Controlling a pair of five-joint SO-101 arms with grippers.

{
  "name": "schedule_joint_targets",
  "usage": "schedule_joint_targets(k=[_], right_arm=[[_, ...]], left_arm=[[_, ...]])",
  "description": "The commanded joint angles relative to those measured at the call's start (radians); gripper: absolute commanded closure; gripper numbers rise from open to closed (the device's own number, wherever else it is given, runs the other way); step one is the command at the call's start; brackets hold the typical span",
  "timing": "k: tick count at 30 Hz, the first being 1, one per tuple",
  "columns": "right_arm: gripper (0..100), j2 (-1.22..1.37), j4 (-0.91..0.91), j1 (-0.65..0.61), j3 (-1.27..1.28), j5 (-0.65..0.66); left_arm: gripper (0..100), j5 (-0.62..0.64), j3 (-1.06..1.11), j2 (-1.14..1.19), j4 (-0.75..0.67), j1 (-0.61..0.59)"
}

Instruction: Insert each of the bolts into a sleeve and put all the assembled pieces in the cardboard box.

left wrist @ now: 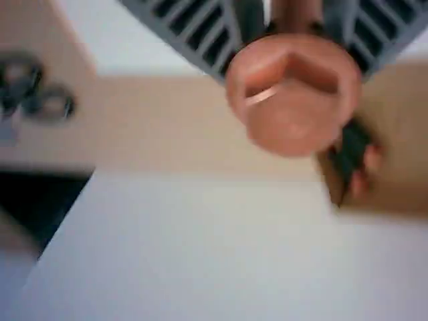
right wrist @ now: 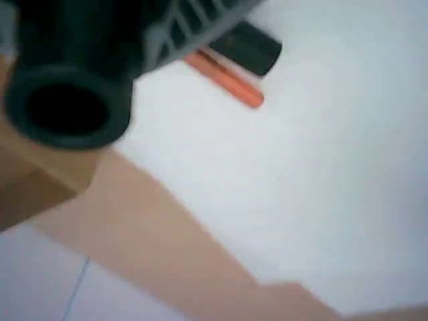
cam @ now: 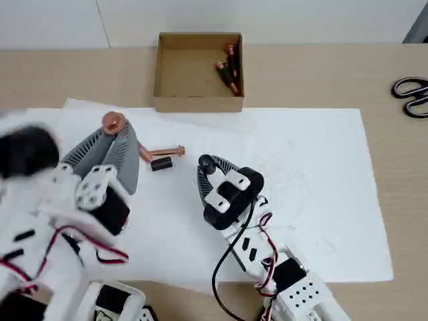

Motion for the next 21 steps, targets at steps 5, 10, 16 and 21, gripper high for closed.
schedule_joint_targets(k=[5, 10, 16, 21], right_arm=[[99.4, -0.010, -0.228, 0.008, -0.005, 0.048], [99.4, -0.010, -0.338, 0.005, 0.043, 0.183], [99.4, -0.010, -0.341, 0.012, 0.040, 0.189], [99.4, -0.010, -0.340, 0.010, 0.040, 0.163]], left_arm=[[99, 0.000, 0.588, -0.296, -0.646, 0.000], [99, 0.002, 0.619, -0.287, -0.672, 0.109], [99, -0.011, 0.624, -0.279, -0.667, 0.229], [99, -0.227, 0.665, -0.279, -0.674, 0.258]])
